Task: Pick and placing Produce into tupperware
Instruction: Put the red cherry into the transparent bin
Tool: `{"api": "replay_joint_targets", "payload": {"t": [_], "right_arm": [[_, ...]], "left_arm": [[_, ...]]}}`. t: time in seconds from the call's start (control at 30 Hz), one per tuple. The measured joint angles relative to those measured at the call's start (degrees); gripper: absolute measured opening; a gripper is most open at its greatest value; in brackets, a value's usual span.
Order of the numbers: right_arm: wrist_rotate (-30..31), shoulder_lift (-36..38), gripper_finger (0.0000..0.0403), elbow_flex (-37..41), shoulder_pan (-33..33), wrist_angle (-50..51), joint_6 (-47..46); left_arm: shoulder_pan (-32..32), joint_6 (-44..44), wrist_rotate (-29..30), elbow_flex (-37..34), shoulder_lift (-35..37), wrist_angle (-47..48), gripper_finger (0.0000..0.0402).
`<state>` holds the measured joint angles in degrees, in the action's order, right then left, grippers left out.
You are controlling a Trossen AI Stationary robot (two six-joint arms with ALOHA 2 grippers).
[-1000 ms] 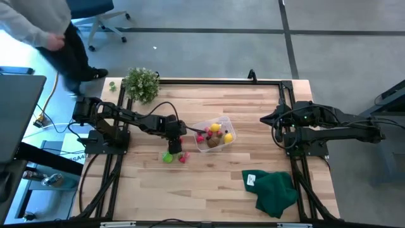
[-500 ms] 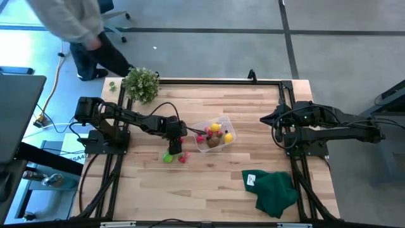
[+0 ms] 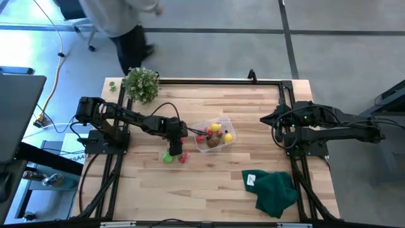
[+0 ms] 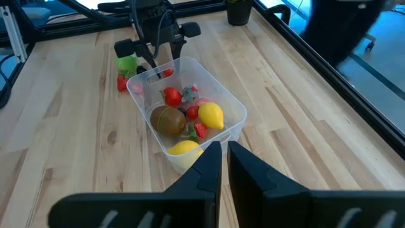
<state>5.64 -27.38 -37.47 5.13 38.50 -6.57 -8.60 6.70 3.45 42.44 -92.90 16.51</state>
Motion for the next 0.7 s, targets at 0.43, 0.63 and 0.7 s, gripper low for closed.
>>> {"api": "replay_joint_targets", "payload": {"t": [0.43, 0.63, 0.7], "right_arm": [[0.0, 0.0, 0.0019, 0.0, 0.0, 0.0, 0.0], [0.0, 0.0, 0.0019, 0.0, 0.0, 0.0, 0.0], [0.0, 0.0, 0.0019, 0.0, 0.0, 0.0, 0.0]], "left_arm": [[0.0, 0.8, -0.7, 0.0, 0.0, -0.2, 0.0118], [0.0, 1.0, -1.5, 0.5, 0.0, -0.4, 0.0123], [0.0, 0.9, -1.5, 1.6, 0.0, -0.5, 0.0123]]}}
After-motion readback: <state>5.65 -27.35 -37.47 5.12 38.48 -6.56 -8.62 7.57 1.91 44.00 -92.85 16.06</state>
